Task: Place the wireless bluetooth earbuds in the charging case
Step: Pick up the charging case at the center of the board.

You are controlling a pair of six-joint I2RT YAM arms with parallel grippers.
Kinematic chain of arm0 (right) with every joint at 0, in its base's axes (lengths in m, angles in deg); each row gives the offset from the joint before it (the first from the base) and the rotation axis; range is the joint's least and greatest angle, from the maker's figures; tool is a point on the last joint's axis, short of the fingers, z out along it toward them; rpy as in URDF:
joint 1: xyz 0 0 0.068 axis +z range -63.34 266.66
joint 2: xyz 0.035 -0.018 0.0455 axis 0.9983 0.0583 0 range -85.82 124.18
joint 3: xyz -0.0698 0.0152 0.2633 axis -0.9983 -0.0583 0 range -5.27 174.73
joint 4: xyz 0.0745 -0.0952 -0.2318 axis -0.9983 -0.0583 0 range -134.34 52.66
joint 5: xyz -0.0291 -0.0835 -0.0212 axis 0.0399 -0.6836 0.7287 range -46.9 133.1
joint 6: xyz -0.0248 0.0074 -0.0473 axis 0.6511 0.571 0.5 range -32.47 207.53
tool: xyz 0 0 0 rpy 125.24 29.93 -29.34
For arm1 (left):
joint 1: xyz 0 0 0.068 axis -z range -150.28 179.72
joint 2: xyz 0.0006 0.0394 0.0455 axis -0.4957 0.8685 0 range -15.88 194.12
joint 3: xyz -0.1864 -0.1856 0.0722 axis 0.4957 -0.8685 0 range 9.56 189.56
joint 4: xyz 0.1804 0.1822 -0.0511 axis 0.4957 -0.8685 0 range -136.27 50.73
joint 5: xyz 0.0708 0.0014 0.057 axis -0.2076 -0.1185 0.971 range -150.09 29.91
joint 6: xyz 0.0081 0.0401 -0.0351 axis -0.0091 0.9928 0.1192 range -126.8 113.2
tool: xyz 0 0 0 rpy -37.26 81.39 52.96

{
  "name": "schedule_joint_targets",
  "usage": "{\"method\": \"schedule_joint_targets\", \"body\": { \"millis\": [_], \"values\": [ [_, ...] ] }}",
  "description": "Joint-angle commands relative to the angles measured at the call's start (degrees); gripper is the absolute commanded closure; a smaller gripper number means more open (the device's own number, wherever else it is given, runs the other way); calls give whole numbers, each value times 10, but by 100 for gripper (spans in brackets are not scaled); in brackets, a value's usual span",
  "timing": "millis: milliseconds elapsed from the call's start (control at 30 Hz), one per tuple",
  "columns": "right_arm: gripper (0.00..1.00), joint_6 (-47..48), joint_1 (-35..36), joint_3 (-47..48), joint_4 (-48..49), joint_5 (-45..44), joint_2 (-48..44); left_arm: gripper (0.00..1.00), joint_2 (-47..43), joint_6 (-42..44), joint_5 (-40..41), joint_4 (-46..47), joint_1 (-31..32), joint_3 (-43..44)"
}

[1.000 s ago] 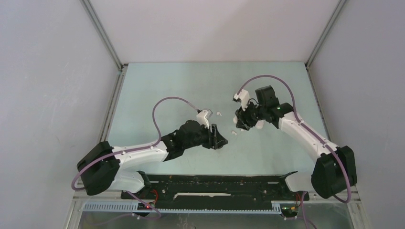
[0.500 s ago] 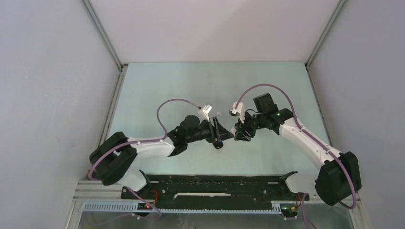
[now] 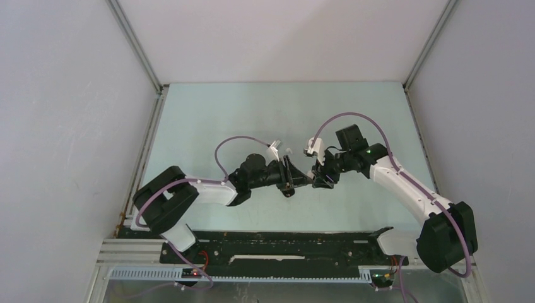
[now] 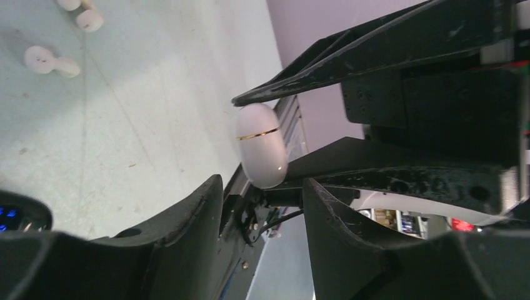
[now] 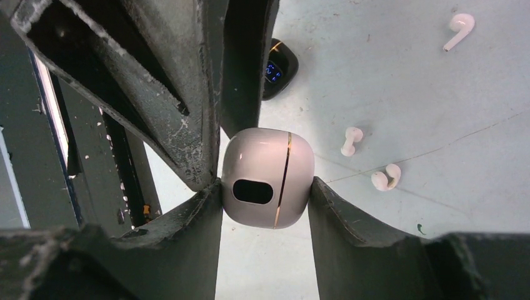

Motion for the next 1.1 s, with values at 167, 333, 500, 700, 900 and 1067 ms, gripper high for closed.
{"method": "schedule_joint_targets", "body": {
  "millis": [167,333,500,700,900,1067],
  "values": [
    [71,7,12,1,9,37,-10,55,74,-138,-40,256,-18,-18],
    [71,4,12,1,10,37,-9,60,78,-138,-48,243,-17,-15],
    [70,4,13,1,13,32,-2,60,60,-112,-54,188,-17,-10],
    [58,-2,13,1,17,28,-2,77,20,-40,-59,77,-16,2],
    [36,-30,-37,14,3,112,-4,91,-27,53,-46,45,-17,-15],
    [35,-34,-127,80,-102,256,14,95,-101,192,-36,144,-1,-89]
  ]
}}
